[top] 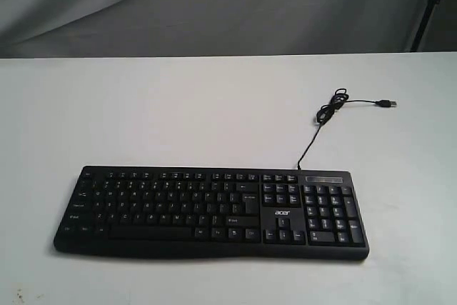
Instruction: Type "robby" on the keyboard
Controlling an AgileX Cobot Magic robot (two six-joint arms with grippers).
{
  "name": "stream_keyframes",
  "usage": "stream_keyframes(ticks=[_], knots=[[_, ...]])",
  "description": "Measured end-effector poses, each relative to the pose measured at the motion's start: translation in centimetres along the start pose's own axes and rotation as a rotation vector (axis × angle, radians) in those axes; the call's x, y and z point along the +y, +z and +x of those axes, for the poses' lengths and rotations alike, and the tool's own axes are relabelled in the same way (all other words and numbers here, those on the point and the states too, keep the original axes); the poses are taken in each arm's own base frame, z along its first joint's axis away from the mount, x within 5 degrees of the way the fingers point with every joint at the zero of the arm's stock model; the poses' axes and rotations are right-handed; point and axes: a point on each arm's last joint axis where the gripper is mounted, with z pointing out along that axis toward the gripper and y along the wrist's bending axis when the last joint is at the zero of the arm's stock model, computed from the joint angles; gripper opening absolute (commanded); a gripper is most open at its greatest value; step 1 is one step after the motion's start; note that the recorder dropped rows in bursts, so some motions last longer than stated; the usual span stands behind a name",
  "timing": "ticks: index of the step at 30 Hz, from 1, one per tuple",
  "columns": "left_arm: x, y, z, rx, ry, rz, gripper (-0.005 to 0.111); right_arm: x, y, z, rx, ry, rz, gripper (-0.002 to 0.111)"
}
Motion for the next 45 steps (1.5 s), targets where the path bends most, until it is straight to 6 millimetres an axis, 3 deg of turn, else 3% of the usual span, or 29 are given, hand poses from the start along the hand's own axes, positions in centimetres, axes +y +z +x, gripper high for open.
stream_keyframes(ticks=[4,6,9,14,18,31,38,45], knots=[[0.0,0.0,0.0,0.000,0.000,0.000,0.000,-0.1,-0.5,-0.7,-0.080,0.130,-0.010,0.000],[0.0,0.0,0.0,0.000,0.000,0.000,0.000,0.1,-0.8,-1.0,-0.121,0.100,-0.038,0.000],[0.0,0.0,0.0,0.000,0.000,0.000,0.000,0.5,-1.0,-0.9,-0.120,-0.053,-0.084,0.000],[0.0,0.0,0.0,0.000,0.000,0.000,0.000,1.0,-1.1,0.6,0.022,-0.343,-0.141,0.000],[0.0,0.0,0.0,0.000,0.000,0.000,0.000,0.8,-1.1,1.5,0.120,-0.470,-0.145,0.000],[0.0,0.0,0.0,0.000,0.000,0.000,0.000,0.5,-1.2,2.1,0.195,-0.381,-0.126,0.000],[0.0,0.0,0.0,0.000,0.000,0.000,0.000,0.1,-1.4,2.8,0.279,-0.470,-0.102,0.000],[0.0,0.0,0.0,0.000,0.000,0.000,0.000,-0.4,-1.6,3.4,0.356,-0.445,-0.061,0.000]])
